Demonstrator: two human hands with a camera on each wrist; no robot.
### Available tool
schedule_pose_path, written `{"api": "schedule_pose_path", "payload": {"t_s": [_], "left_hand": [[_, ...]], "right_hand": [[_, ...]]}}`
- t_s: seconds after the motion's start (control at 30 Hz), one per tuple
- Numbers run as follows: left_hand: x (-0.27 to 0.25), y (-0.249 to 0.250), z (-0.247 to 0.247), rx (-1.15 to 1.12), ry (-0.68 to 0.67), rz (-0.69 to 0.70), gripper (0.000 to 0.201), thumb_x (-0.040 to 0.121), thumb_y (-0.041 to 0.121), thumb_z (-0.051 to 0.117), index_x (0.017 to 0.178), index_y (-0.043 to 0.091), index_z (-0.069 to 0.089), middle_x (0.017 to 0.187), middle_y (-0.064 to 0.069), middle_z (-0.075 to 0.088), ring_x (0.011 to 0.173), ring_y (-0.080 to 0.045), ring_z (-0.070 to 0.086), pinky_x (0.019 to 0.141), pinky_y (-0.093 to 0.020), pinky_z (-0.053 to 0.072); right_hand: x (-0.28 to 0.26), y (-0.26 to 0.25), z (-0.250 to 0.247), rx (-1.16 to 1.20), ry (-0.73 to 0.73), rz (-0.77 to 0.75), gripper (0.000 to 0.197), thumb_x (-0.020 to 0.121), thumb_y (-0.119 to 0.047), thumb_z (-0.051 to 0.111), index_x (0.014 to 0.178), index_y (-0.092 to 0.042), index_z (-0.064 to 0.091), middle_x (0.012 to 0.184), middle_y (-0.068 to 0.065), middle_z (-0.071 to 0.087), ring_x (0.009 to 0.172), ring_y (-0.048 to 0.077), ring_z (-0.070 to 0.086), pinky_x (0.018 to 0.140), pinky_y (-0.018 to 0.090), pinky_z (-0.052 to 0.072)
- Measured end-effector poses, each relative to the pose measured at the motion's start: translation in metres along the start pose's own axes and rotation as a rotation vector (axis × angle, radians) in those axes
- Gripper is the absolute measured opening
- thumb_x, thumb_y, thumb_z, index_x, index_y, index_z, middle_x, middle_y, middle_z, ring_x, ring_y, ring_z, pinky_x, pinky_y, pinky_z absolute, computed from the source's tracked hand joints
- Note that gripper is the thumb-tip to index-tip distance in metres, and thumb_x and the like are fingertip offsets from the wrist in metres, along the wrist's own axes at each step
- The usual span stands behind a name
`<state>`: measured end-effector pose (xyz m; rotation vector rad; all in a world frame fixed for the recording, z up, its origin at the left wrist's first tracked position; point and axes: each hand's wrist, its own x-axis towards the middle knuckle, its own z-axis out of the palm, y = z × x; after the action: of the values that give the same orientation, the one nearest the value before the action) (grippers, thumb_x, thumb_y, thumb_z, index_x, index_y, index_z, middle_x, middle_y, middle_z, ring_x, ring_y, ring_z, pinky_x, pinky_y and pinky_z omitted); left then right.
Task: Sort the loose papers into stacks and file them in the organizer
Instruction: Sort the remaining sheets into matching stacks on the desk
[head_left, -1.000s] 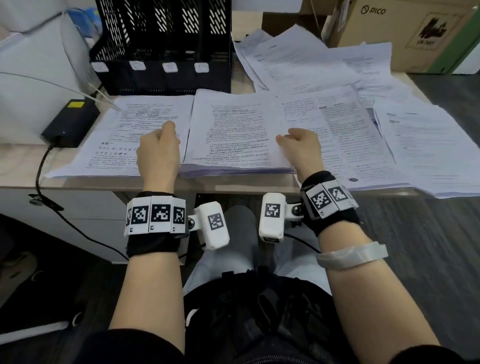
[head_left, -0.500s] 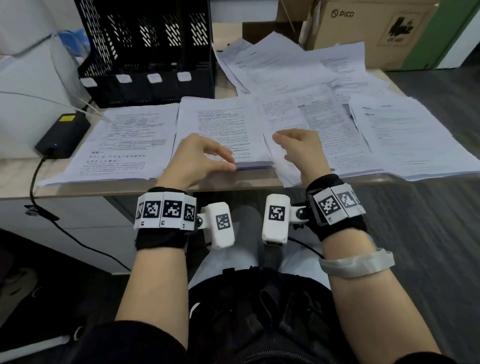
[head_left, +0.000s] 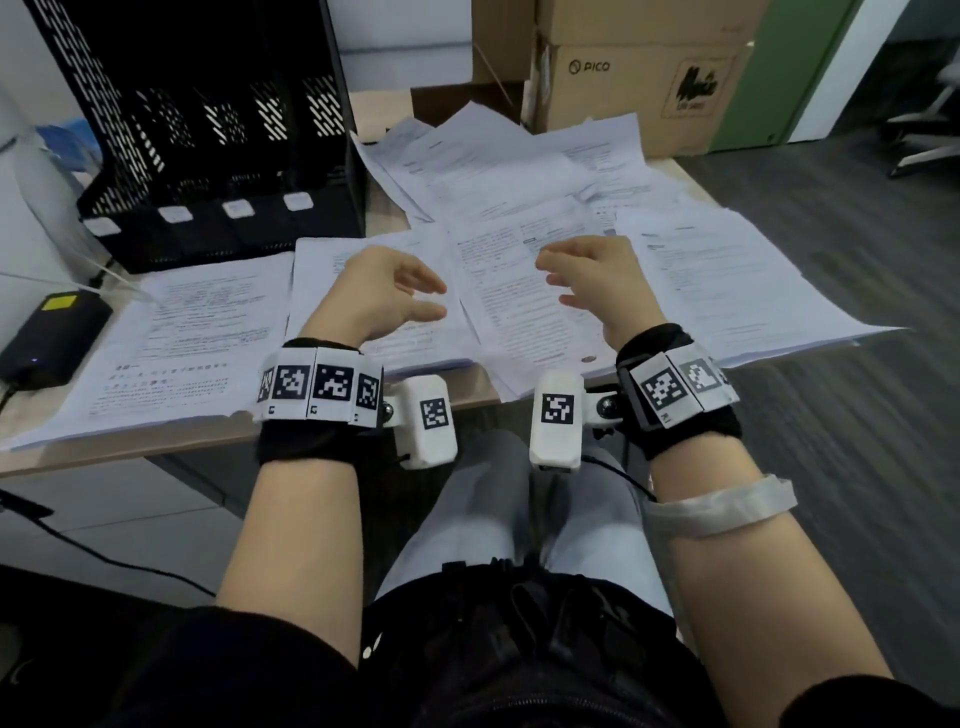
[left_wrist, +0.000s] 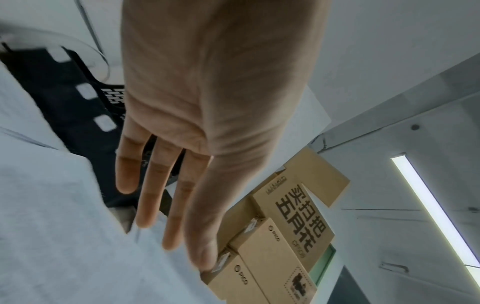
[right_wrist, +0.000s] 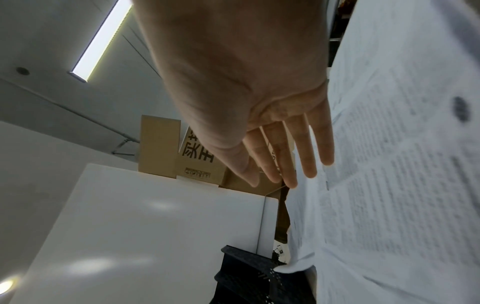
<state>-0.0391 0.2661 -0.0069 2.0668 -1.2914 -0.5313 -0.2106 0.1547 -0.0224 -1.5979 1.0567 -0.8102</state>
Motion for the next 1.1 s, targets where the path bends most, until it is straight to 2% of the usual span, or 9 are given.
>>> {"api": "schedule_pose_path", "payload": {"t_s": [0.13, 0.27, 0.33, 0.4, 0.57, 0.63, 0.73, 0.87, 1.1], "left_hand": [[0.041, 0.027, 0.002, -0.092, 0.067, 0.009, 0.023, 0.089, 0.019, 0.063, 0.110, 0.009, 0.066, 0.100, -0.004, 0.062, 0.093, -0.013, 0.056, 0.071, -0.021, 0.043], [0.090, 0.034, 0.011, -0.169, 0.048, -0.120, 0.034, 0.092, 0.022, 0.059, 0.121, 0.005, 0.059, 0.122, -0.012, 0.059, 0.111, -0.025, 0.056, 0.099, -0.035, 0.046], [0.114, 0.034, 0.015, -0.189, 0.007, -0.197, 0.015, 0.092, 0.021, 0.057, 0.099, 0.009, 0.062, 0.102, -0.007, 0.058, 0.097, -0.023, 0.056, 0.101, -0.035, 0.043], [0.139, 0.032, 0.018, -0.207, 0.009, -0.282, 0.027, 0.092, 0.019, 0.055, 0.068, 0.019, 0.043, 0.074, 0.002, 0.041, 0.077, -0.020, 0.048, 0.092, -0.035, 0.042], [0.194, 0.018, 0.021, -0.219, 0.090, -0.375, 0.024, 0.089, 0.012, 0.054, 0.068, 0.011, 0.042, 0.090, -0.009, 0.047, 0.088, -0.021, 0.043, 0.081, -0.034, 0.042], [0.208, 0.011, 0.024, -0.176, 0.131, -0.420, 0.010, 0.088, 0.015, 0.056, 0.081, 0.008, 0.056, 0.096, -0.010, 0.048, 0.087, -0.020, 0.044, 0.079, -0.032, 0.041], [0.226, -0.002, 0.027, -0.140, 0.160, -0.491, 0.048, 0.090, 0.019, 0.056, 0.130, -0.005, 0.044, 0.117, -0.014, 0.053, 0.098, -0.023, 0.050, 0.084, -0.030, 0.040], [0.241, -0.018, 0.032, -0.069, 0.131, -0.553, 0.052, 0.090, 0.023, 0.056, 0.132, -0.005, 0.043, 0.138, -0.017, 0.047, 0.127, -0.032, 0.046, 0.101, -0.033, 0.039], [0.263, -0.030, 0.040, -0.196, 0.229, -0.594, 0.046, 0.085, 0.020, 0.063, 0.125, 0.000, 0.051, 0.128, -0.012, 0.056, 0.114, -0.028, 0.056, 0.090, -0.032, 0.044]], "right_hand": [[0.031, -0.019, -0.018, -0.083, -0.012, -0.004, 0.021, 0.087, -0.017, 0.063, 0.103, -0.005, 0.069, 0.095, 0.004, 0.065, 0.097, 0.018, 0.061, 0.089, 0.034, 0.050], [0.070, -0.027, -0.029, -0.178, -0.025, 0.030, 0.026, 0.086, -0.017, 0.065, 0.108, -0.004, 0.067, 0.099, 0.008, 0.062, 0.093, 0.019, 0.055, 0.072, 0.024, 0.046], [0.095, -0.027, -0.032, -0.220, -0.025, 0.058, 0.039, 0.084, -0.017, 0.068, 0.119, -0.002, 0.061, 0.116, 0.012, 0.062, 0.109, 0.024, 0.056, 0.086, 0.030, 0.048], [0.117, -0.025, -0.031, -0.304, -0.051, 0.118, 0.058, 0.082, -0.019, 0.070, 0.134, -0.003, 0.049, 0.137, 0.013, 0.051, 0.128, 0.027, 0.047, 0.106, 0.038, 0.040], [0.160, -0.015, -0.021, -0.752, -0.138, 0.260, 0.083, 0.085, -0.037, 0.067, 0.146, -0.005, 0.021, 0.154, 0.019, 0.023, 0.145, 0.034, 0.013, 0.119, 0.048, 0.007], [0.170, -0.006, -0.016, -0.926, -0.177, 0.354, 0.099, 0.083, -0.048, 0.065, 0.150, -0.005, 0.006, 0.157, 0.023, 0.006, 0.147, 0.036, -0.001, 0.118, 0.052, -0.001], [0.185, 0.016, -0.009, -0.953, -0.198, 0.511, 0.117, 0.077, -0.059, 0.067, 0.150, -0.008, -0.009, 0.156, 0.023, -0.014, 0.144, 0.042, -0.015, 0.115, 0.060, 0.000], [0.189, 0.041, -0.009, -0.931, -0.213, 0.616, 0.128, 0.070, -0.062, 0.071, 0.149, -0.011, -0.015, 0.157, 0.017, -0.017, 0.143, 0.044, -0.014, 0.115, 0.060, 0.003], [0.189, 0.047, -0.007, -1.006, -0.290, 0.650, 0.126, 0.072, -0.068, 0.064, 0.149, -0.008, -0.016, 0.156, 0.019, -0.019, 0.142, 0.047, -0.014, 0.113, 0.061, 0.000]]}}
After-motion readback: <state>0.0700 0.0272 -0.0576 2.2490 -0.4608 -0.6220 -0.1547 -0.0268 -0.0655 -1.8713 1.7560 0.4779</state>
